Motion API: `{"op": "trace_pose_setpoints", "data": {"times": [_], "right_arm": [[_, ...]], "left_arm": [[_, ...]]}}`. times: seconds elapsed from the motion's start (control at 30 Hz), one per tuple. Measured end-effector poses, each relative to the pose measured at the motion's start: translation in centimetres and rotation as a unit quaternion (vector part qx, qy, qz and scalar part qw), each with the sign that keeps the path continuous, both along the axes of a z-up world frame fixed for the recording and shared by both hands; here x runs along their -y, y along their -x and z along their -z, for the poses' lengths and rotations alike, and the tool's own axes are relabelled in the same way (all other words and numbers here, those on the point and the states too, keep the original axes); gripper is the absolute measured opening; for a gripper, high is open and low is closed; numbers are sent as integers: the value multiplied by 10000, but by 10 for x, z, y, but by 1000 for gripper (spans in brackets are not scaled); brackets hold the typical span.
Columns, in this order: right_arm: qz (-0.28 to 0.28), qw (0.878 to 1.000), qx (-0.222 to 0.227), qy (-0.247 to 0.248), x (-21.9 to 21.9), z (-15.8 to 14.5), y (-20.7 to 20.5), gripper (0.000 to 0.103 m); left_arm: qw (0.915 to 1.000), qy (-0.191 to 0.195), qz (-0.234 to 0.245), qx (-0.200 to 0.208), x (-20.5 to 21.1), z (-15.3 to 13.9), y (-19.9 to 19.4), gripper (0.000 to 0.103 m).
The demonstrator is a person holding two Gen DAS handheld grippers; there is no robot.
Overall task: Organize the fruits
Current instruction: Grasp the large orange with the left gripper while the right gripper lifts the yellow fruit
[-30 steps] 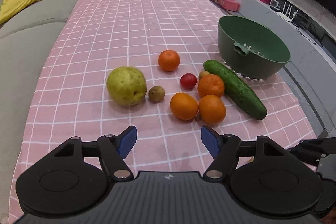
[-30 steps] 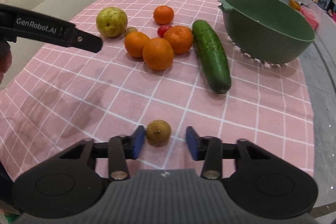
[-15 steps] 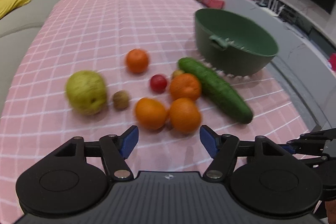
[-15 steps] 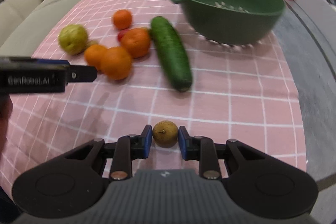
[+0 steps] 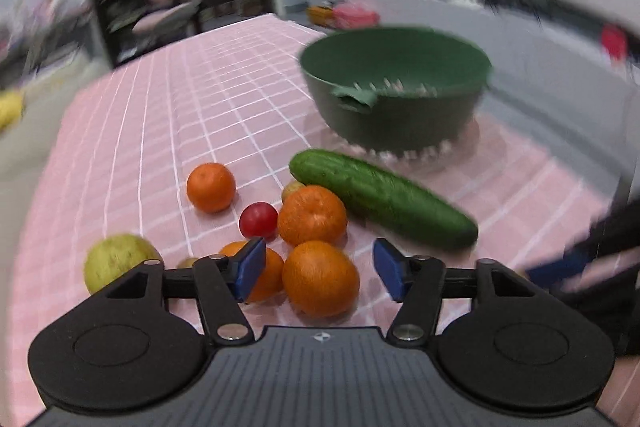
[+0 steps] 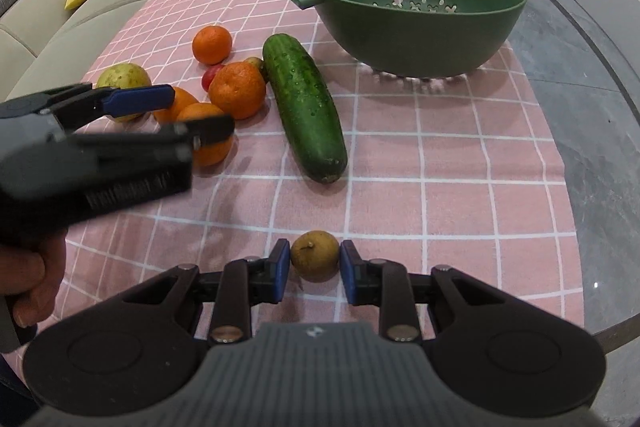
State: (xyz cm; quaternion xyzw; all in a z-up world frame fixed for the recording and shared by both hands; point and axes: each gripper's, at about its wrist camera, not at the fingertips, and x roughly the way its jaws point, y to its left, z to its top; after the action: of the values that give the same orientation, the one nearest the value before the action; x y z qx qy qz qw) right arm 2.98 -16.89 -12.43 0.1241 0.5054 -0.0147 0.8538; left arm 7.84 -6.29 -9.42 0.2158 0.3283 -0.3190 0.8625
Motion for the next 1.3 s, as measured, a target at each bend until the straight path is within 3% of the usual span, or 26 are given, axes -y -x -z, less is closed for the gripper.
{"op": "trace_pose_setpoints", "data": {"times": [0.17,0.37,0.47,0.6,0.97,1.13,1.3], "right_arm": [[-6,10000,-6,-48,0,0,-3,24],[-31,10000,11,-34,-3,0,-5,25],[-27,10000,6,-30,-3,0,-4,23],[-54,10000,3,-13,-3,-1,-4,22],[-146,9998,157,46,-6,-13,-1,22],[-177,9993,299,99,2,-34,0,22],[-161,9971,743,22,31,-81,-21,22]], "left_arm": [[9997,-224,108,-52,2,8,1,60],[9997,-201,109,-25,1,13,-3,59],[9992,-358,-48,-140,0,22,-9,52],[9984,-58,-257,-491,-10,20,-19,51],[9982,186,-284,-500,-16,0,-15,51],[9988,208,-260,-356,-22,-20,-7,51],[9990,210,-298,-273,-27,-41,-2,51]]}}
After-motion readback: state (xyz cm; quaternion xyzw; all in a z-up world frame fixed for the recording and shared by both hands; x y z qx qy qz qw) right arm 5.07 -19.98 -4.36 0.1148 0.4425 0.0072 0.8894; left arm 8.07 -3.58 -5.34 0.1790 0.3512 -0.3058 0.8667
